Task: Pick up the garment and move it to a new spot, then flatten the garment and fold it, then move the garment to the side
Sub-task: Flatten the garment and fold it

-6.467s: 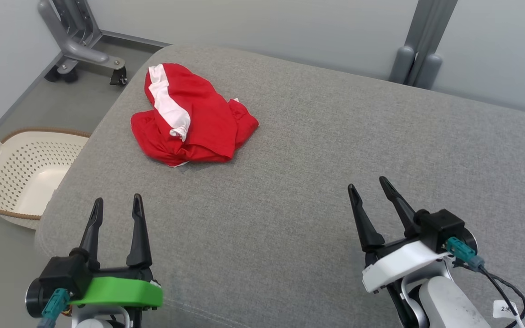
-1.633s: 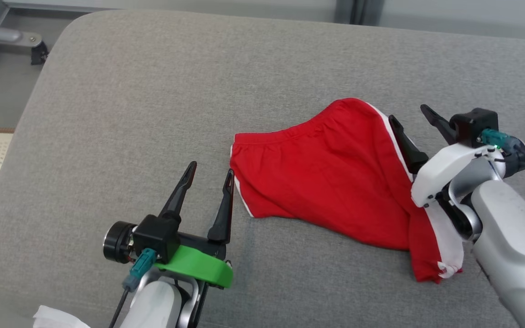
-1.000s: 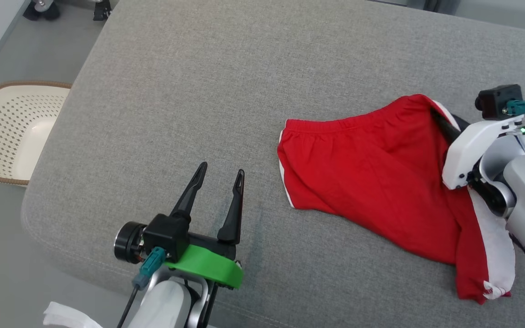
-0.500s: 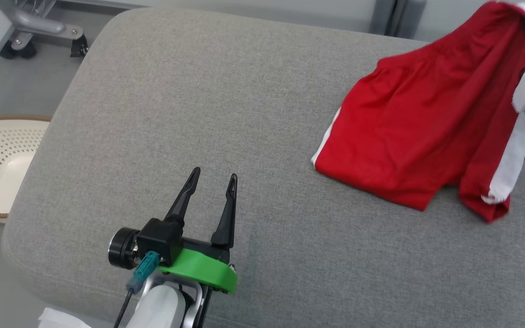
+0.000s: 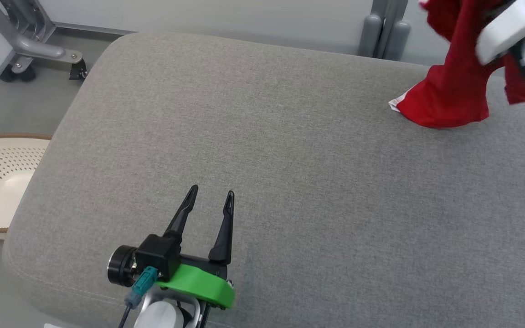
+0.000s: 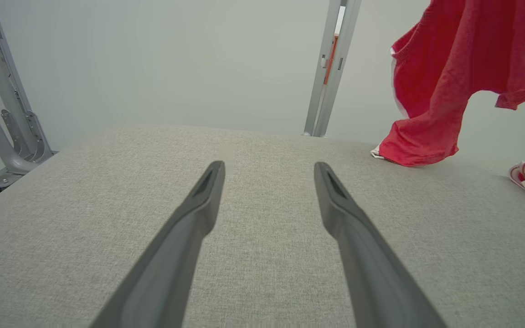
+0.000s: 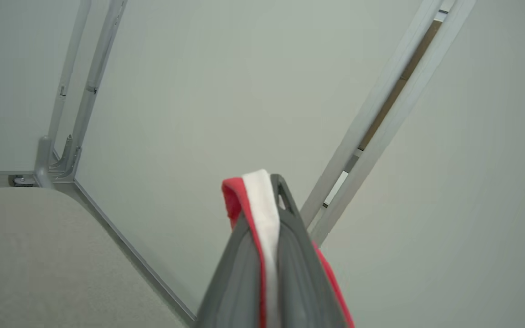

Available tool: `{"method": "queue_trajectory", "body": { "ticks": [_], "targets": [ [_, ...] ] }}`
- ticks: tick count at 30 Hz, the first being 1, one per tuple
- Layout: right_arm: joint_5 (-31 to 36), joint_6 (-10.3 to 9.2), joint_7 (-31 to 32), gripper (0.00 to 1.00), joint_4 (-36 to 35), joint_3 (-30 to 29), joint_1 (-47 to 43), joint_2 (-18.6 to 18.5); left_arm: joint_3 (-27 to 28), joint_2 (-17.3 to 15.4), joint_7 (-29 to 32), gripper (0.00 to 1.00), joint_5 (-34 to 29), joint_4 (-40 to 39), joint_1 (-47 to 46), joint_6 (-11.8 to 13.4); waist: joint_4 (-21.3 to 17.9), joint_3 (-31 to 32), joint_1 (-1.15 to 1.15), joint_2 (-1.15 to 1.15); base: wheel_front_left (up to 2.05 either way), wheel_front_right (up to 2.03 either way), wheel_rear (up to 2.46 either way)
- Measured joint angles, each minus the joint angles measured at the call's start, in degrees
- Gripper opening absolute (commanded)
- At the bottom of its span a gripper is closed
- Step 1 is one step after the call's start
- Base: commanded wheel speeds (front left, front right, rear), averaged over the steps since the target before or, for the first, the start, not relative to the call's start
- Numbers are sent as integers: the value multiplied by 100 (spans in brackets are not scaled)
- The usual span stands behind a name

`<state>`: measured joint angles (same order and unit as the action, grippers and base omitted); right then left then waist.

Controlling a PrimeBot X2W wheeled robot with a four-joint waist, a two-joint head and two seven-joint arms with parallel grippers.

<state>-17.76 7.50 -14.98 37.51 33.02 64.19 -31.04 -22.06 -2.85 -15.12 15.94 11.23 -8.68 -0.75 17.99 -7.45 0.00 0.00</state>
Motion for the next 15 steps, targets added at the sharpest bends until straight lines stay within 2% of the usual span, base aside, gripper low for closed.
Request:
{"method": "queue_trajectory", "body": {
  "ticks": [3,6,10,13,14,15],
  "targets": [
    [-89,1,136,0,-310,592,-458,307,-14,0,0,100,-1,14,34,-4,62,-7,0,0,0,0,0],
    [-492,2,307,0,-503,1303,-873,504,-38,0,0,100,0,30,48,-12,123,-39,0,0,0,0,0],
    [-1022,3,464,0,-479,2438,-1295,765,-168,0,0,100,26,41,22,-15,223,-129,0,0,0,0,0],
    [-1281,3,444,0,-264,2984,-1343,924,-275,0,0,100,104,40,-53,19,307,-205,0,0,0,0,0],
    [-1346,3,414,4,-165,3142,-1343,1002,-307,0,0,100,119,41,-72,26,336,-231,0,0,0,0,0],
    [-1403,3,378,46,-42,3262,-1337,1095,-338,0,0,100,134,43,-82,37,363,-258,0,0,0,0,0]
  ]
}}
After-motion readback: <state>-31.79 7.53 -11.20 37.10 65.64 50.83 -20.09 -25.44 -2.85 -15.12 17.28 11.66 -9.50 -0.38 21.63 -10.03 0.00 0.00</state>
